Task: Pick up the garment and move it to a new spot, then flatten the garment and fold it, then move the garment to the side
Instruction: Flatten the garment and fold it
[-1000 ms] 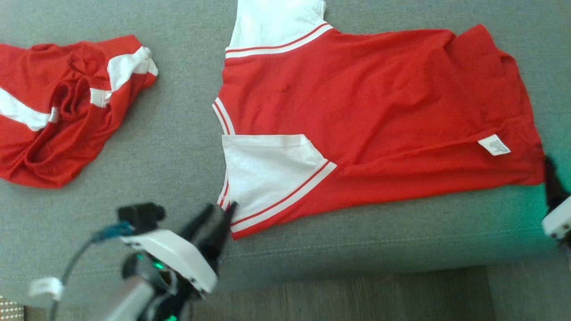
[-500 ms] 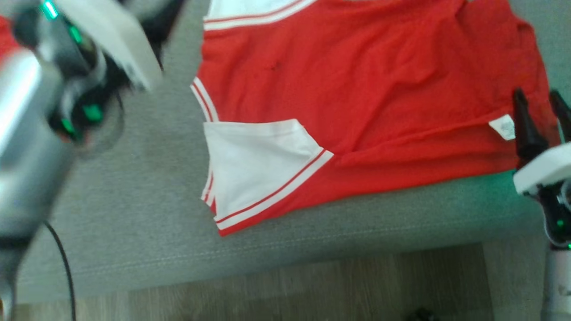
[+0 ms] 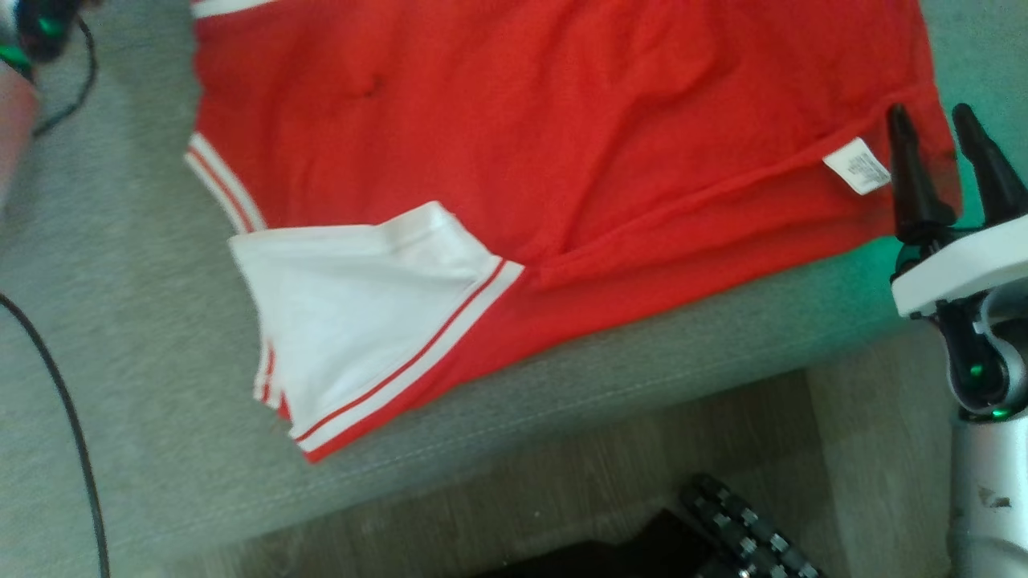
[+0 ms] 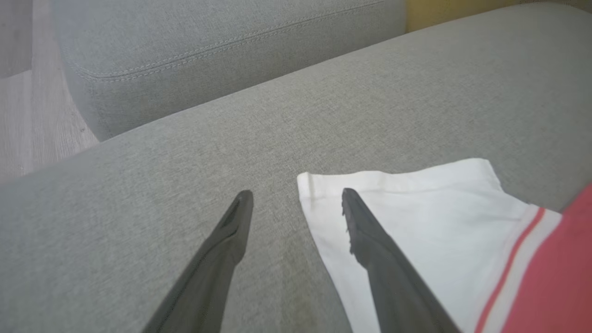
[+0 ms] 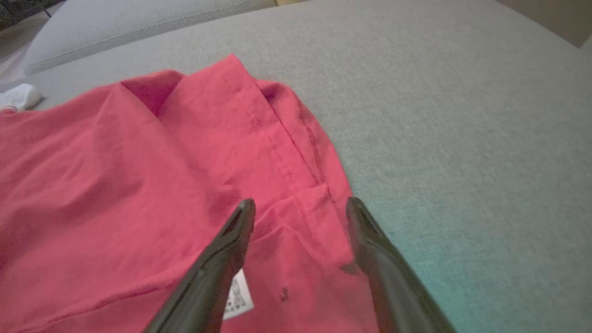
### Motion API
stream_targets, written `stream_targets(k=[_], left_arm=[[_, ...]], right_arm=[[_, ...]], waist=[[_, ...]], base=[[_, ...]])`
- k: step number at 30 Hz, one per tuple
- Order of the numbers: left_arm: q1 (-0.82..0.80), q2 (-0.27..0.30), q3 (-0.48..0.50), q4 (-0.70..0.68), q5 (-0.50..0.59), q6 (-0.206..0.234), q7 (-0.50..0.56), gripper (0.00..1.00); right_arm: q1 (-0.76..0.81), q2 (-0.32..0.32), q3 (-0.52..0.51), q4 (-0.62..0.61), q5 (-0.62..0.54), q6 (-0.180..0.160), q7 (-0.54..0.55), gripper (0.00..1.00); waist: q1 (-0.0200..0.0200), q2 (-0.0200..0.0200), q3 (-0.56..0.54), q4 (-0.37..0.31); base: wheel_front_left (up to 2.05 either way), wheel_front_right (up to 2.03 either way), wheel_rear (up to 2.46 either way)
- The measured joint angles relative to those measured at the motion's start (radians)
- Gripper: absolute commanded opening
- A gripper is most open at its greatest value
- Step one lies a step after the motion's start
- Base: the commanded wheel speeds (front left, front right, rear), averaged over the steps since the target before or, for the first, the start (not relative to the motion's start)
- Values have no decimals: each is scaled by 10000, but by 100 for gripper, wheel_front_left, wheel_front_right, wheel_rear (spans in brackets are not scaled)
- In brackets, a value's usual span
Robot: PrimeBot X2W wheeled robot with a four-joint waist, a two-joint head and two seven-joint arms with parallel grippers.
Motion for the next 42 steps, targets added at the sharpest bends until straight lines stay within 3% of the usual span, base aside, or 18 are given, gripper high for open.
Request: stream_targets(k=[10,11,13,14,15,16,21,25,27,34,42], left_arm=[[-805,-63,-293,1492,303,-447,88,100],[-821,-77,-303,1565,303,-454,88,93],[-931,-79,-351,1678,303,-541,86,47],[-1006,-79,-372,1718,303,-543,75,33],[-1051,-81,-374,1753,301,-581,63,12],[-1074,-84,-374,1806,301,-642,13,0],[-1169,-94,-410,2071,257,-719,-196,0],[-1169,-96,-466,2169,205,-828,-861,0],[-1170,-100,-596,2205,203,-880,-1296,0],[-1264,-355,-959,2199,25,-892,-1678,0],[-1492,-453,-1570,1870,-362,-957,-1902,0]], right_arm=[[-106,33,161,362,75,0,-324,100],[-135,33,159,382,75,0,-349,100],[-255,31,167,430,75,0,-349,100],[-311,31,192,430,75,0,-347,100],[-366,31,219,433,75,0,-347,100],[-430,27,257,443,77,0,-345,100],[-970,-75,729,610,148,0,-79,100],[-2375,-334,1068,991,174,0,589,100],[-3798,-458,1379,1530,456,0,1530,100],[-6372,-1045,2038,3363,936,0,3944,100],[-7675,-1279,2692,4978,280,0,4656,100]], waist=[[-1,0,526,-712],[-1,0,546,-731],[-1,0,569,-760],[-1,0,576,-777],[-1,0,583,-795],[-1,0,588,-811],[-2,0,622,-927],[-1,0,607,-973],[-1,0,565,-945],[-1,0,577,-474],[-1,0,719,130]], base=[[0,0,0],[0,0,0],[0,0,0],[0,0,0],[0,0,0],[0,0,0],[0,0,0],[0,0,0],[0,0,0],[0,0,0],[0,0,0]])
